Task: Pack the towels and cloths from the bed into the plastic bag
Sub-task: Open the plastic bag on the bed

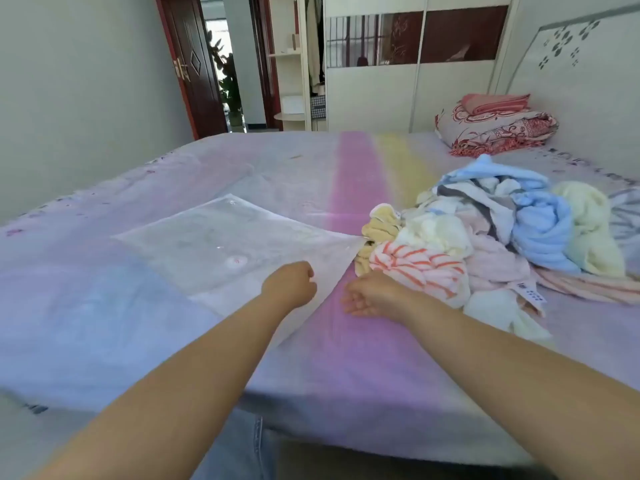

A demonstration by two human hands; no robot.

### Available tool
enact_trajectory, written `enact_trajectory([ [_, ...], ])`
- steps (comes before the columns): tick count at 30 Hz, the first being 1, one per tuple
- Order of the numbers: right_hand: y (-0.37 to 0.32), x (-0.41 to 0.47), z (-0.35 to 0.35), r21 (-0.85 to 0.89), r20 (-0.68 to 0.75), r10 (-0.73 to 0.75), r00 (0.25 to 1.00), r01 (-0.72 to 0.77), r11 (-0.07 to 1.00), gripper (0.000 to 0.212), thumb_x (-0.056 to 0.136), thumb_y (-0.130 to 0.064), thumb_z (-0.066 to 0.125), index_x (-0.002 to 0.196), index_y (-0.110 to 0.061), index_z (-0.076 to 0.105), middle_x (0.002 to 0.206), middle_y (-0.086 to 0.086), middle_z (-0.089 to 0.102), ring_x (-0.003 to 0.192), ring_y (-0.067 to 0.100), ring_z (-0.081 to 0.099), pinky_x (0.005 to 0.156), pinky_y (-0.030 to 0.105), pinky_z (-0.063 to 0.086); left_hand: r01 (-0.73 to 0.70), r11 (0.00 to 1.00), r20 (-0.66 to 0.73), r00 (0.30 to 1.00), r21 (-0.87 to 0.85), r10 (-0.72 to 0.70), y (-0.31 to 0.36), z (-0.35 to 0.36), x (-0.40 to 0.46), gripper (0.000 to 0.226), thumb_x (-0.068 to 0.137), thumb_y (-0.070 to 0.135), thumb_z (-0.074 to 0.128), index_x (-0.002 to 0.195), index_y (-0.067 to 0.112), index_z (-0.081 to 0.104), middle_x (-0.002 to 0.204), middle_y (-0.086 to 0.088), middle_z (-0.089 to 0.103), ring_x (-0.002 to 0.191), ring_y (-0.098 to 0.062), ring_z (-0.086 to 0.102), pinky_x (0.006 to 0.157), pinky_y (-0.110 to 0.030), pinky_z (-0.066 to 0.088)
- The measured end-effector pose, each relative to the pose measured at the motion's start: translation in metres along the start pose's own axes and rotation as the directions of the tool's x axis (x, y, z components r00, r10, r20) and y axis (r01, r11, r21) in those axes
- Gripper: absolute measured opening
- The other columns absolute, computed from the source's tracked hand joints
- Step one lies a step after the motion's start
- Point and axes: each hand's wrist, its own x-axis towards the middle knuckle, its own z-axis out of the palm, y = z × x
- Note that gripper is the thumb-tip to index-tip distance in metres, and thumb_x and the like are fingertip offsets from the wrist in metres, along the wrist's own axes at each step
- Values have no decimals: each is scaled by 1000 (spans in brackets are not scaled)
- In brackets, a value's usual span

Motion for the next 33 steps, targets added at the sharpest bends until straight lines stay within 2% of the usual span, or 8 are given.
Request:
enact_trajectory([
  [3, 12, 6, 14, -41, 0, 66, 998, -66, 997, 27, 99, -13, 46, 122, 1, 49, 106, 19, 65, 93, 31, 67, 82, 37, 54, 18, 984, 81, 996, 176, -33, -5, 15, -11, 49, 90, 43, 56, 132, 20, 50, 134, -1, 56, 123, -23, 52, 91, -33, 43],
  [6, 17, 21, 27, 62, 6, 79, 997, -79, 995, 35, 100, -13, 47, 130, 5, 45, 126, 25, 59, 113, 35, 61, 85, 35, 52, 25, 970, 64, 997, 242, -42, -6, 30, -13, 32, 88, 38, 57, 110, 15, 59, 118, -4, 63, 108, -24, 59, 75, -30, 42],
  [8, 17, 31, 31, 88, -3, 80, 997, -79, 993, 36, 99, -13, 49, 129, 7, 46, 126, 24, 59, 111, 34, 62, 84, 33, 52, 14, 968, 22, 1000, 250, -20, -6, 34, -12, 17, 88, 31, 54, 85, 14, 56, 101, -6, 66, 93, -26, 62, 65, -28, 38],
  [13, 34, 48, 31, 144, -33, 72, 997, -66, 987, 25, 95, -14, 57, 115, 0, 58, 88, 8, 65, 77, 15, 64, 70, 24, 54, 23, 995, -39, 999, 97, -19, -8, 43, -8, 28, 83, 27, 54, 58, 15, 48, 60, -2, 52, 65, -26, 54, 47, -25, 30],
  [19, 45, 58, 20, 271, 37, 46, 998, -55, 961, 5, 93, -12, 59, 91, -13, 63, 87, 1, 67, 80, 12, 64, 70, 24, 54, 2, 998, -94, 996, 63, 4, 1, 52, -4, 29, 86, 29, 51, 61, 13, 50, 58, -2, 50, 62, -26, 51, 50, -28, 32],
  [24, 51, 57, 19, 314, 47, 1, 999, -15, 949, 19, 91, -16, 62, 107, -8, 67, 92, -1, 71, 84, 10, 67, 72, 23, 55, -1, 1000, -8, 1000, 23, 1, 13, 46, 1, 20, 80, 29, 59, 66, 15, 61, 57, 2, 49, 63, -22, 51, 48, -27, 29],
  [28, 54, 55, 19, 360, 18, -27, 999, 19, 933, 18, 92, -19, 62, 105, -6, 65, 89, 4, 71, 82, 13, 69, 68, 24, 57, 43, 970, 99, 995, -241, -20, 7, 42, 6, 22, 77, 30, 69, 63, 13, 70, 56, -2, 58, 59, -16, 53, 53, -27, 40],
  [33, 60, 55, 21, 311, -21, -107, 994, 108, 944, 16, 97, -24, 55, 94, -10, 62, 90, 7, 67, 85, 18, 66, 75, 27, 58, 179, 797, 226, 973, -577, -55, 2, 38, 3, 16, 81, 23, 73, 86, 9, 78, 82, -8, 74, 79, -16, 67, 79, -35, 58],
])
